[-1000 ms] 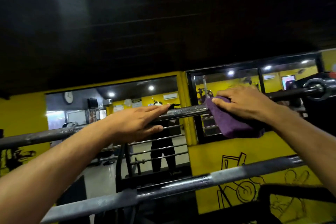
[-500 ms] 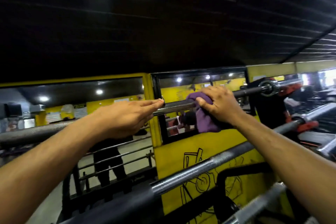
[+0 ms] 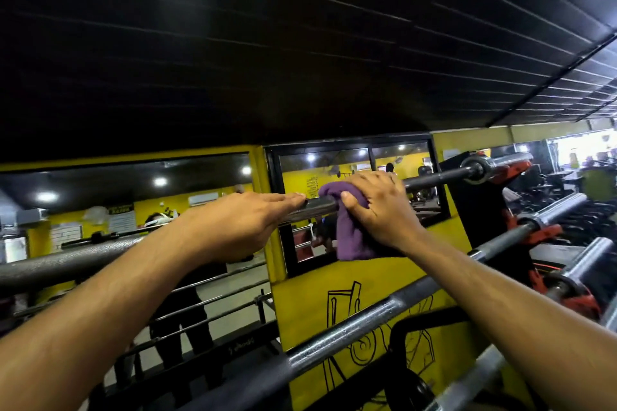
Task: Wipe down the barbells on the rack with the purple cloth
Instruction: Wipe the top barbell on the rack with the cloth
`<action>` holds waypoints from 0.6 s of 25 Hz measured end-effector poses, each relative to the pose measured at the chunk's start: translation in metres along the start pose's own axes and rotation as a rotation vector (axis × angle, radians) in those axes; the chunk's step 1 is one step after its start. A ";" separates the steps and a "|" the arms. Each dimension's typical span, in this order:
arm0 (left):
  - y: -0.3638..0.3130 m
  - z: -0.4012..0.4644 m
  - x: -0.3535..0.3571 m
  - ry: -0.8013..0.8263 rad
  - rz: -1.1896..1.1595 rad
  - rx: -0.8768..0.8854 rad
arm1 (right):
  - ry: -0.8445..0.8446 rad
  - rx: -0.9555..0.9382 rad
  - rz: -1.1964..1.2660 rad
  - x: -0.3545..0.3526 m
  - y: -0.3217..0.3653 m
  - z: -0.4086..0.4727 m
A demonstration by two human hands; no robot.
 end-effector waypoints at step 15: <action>0.002 -0.014 -0.020 -0.089 -0.059 0.027 | -0.232 0.407 0.525 -0.040 -0.015 -0.031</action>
Point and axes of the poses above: each hand's wrist, its own z-axis towards the middle knuckle, its own x-axis out of the palm, y = z × x, the point moved 9 cm from there along z, towards the middle knuckle, and after that the axes turned 5 degrees about -y, right-handed, at the moved point
